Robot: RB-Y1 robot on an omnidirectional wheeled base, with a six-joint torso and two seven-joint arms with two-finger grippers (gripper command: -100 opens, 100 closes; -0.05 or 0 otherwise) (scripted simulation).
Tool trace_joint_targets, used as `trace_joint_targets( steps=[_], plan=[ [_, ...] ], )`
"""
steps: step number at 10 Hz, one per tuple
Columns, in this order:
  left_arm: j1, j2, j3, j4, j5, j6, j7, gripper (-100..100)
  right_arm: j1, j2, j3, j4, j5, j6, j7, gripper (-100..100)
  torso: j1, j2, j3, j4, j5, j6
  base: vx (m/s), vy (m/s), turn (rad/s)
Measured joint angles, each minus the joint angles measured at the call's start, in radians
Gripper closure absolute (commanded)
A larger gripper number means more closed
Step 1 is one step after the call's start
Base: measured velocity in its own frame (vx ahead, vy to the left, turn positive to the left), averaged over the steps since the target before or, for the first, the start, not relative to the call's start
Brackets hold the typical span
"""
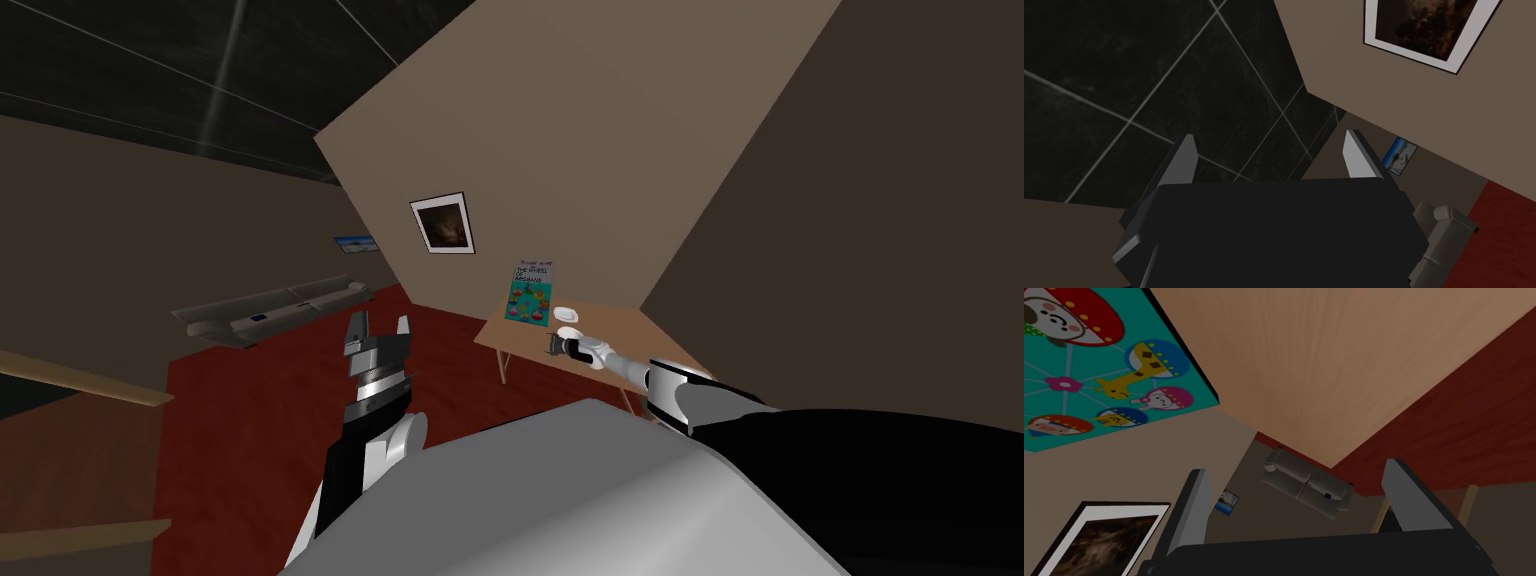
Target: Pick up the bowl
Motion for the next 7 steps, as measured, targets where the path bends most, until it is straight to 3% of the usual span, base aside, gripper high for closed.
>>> trace_joint_targets(
  steps=[3,5,6,7],
  plan=[
    [0.000,0.000,0.000,0.000,0.000,0.000,0.000,0,-0.004,-0.048,0.055,0.057,0.024,0.023,0.016,-100,0.000,-0.001,0.000,0.000,0.000,0.000,-0.014,-0.014,0.079],
    [0.000,0.000,0.000,0.000,0.000,0.000,0.000,0,-0.020,-0.055,0.074,0.128,0.035,0.015,0.040,-100,0.000,-0.001,0.000,0.000,0.000,0.000,-0.019,-0.021,0.138],
    [0.000,0.000,0.000,0.000,0.000,0.000,0.000,0,-0.019,-0.090,0.115,0.122,0.049,0.034,0.028,-100,-0.001,0.000,0.000,0.000,0.000,0.000,-0.012,-0.025,0.046],
    [0.000,0.000,0.000,0.000,0.000,0.000,0.000,0,-0.031,-0.070,0.109,0.182,0.051,0.025,0.051,-100,-0.001,-0.001,0.000,0.000,0.000,0.000,-0.012,-0.014,0.099]
  ],
)
